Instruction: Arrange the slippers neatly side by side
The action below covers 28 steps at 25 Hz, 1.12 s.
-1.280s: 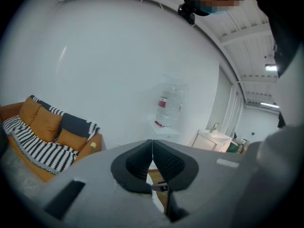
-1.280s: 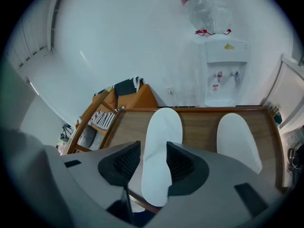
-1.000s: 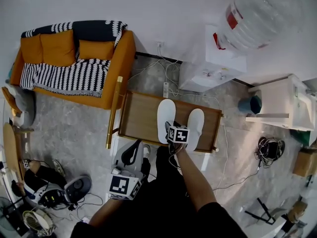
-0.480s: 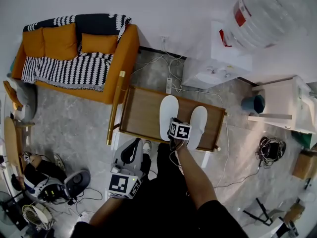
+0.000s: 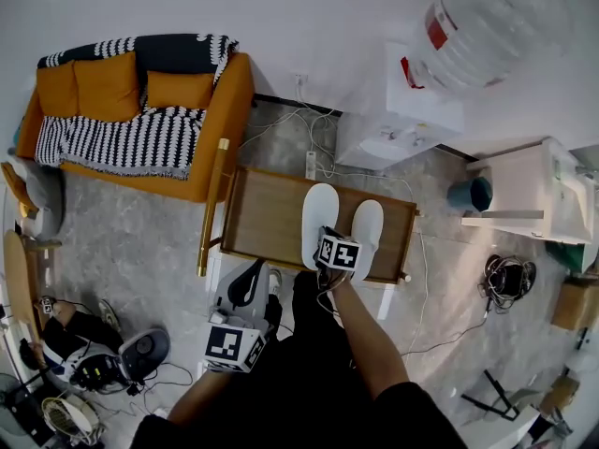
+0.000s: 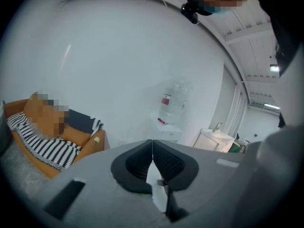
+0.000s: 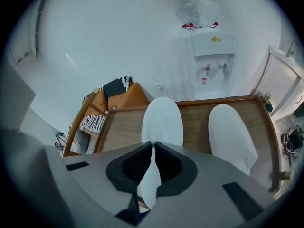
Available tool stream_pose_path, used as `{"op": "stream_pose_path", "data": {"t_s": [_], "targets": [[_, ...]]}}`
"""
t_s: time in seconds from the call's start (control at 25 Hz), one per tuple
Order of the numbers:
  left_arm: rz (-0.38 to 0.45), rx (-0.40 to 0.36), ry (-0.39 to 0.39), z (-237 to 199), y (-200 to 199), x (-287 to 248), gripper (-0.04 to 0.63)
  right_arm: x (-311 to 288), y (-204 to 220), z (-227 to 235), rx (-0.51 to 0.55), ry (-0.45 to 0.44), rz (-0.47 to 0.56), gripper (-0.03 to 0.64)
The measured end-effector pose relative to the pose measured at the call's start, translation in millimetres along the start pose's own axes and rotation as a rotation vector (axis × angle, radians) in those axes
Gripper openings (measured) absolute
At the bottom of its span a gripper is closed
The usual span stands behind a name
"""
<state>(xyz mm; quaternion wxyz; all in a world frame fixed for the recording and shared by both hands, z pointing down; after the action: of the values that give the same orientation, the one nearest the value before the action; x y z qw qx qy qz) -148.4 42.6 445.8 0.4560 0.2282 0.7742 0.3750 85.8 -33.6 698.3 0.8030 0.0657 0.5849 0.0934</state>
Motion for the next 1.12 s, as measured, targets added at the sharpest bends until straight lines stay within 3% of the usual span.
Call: {"op": "stream_pose_path", "data": {"t_s": [0.44,1.12], "targets": [[-0.007,-0.05,0.077,12.2,-1.2,-7.3,0.017,29.9,14.0,15.5,-0.072,-0.006,0.046,0.031],[-0.058,-0.083,0.112,34.7,-1.9,-33.8,0.017,1.6,27.1,50.7,-0.082,0.008,-0.017,0.031]]}}
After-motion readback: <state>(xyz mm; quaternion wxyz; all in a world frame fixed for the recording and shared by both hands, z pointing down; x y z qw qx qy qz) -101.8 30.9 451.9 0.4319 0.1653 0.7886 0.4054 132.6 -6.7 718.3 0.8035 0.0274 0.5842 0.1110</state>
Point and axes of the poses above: the fingertips, and each gripper's own axes: x backward along the fingers, z to its right, y out of its underside, the point moved 9 cm from there along x, backward along the fingers, and after that the axes turned 13 degrees about -z, right-handed, at the moved point
